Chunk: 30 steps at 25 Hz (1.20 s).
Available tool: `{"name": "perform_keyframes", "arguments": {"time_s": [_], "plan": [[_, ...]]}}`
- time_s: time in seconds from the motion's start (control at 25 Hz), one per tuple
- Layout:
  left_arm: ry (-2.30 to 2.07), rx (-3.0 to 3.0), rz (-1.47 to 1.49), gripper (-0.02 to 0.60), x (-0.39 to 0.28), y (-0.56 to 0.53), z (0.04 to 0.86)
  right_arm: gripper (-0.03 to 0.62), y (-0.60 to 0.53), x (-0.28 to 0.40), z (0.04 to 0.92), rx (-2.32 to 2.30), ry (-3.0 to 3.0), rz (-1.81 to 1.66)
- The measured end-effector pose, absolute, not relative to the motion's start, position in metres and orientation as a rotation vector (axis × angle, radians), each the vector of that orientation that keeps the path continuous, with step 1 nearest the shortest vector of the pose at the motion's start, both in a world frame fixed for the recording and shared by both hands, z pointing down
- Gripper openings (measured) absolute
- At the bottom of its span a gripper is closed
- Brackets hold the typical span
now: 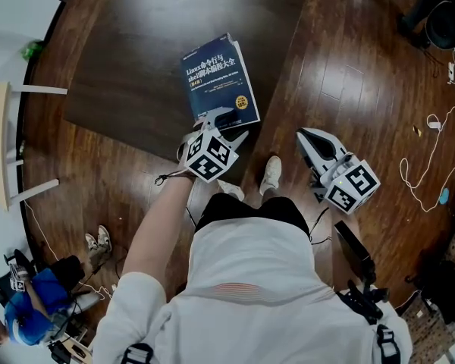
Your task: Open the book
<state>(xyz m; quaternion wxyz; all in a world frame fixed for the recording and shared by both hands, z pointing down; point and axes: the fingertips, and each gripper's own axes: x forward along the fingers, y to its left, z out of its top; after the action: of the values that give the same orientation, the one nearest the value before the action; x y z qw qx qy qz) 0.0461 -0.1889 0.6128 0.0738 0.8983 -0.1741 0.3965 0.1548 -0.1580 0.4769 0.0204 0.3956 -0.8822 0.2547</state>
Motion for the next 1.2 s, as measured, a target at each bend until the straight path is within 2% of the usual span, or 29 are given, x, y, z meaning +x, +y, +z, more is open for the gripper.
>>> {"name": "perform_keyframes", "arguments": {"time_s": [0.48,0.92,1.0,1.04,1.2], "plan": [[-0.585,2.678,1.418,0.232,0.056,-0.189,0.645,-0.006,-0.155,0.152,0.483,1.209,-2.726,0.829],[-0.697,2.616,1.397,0.230,0.071,-0.191,0.649,-0.006,-0.149,0.157,0.488,1.216,-2.714,0.845],[-0.724,2.603,1.380,0.204,0.070,-0.191,0.648,-0.006,-0.149,0.159,0.488,1.222,-2.713,0.847],[-0.733,2.598,1.377,0.167,0.069,-0.192,0.648,-0.006,-0.149,0.160,0.489,1.224,-2.712,0.847],[-0.744,2.592,1.415,0.166,0.068,-0.191,0.649,-0.006,-0.148,0.159,0.490,1.218,-2.711,0.851]]}}
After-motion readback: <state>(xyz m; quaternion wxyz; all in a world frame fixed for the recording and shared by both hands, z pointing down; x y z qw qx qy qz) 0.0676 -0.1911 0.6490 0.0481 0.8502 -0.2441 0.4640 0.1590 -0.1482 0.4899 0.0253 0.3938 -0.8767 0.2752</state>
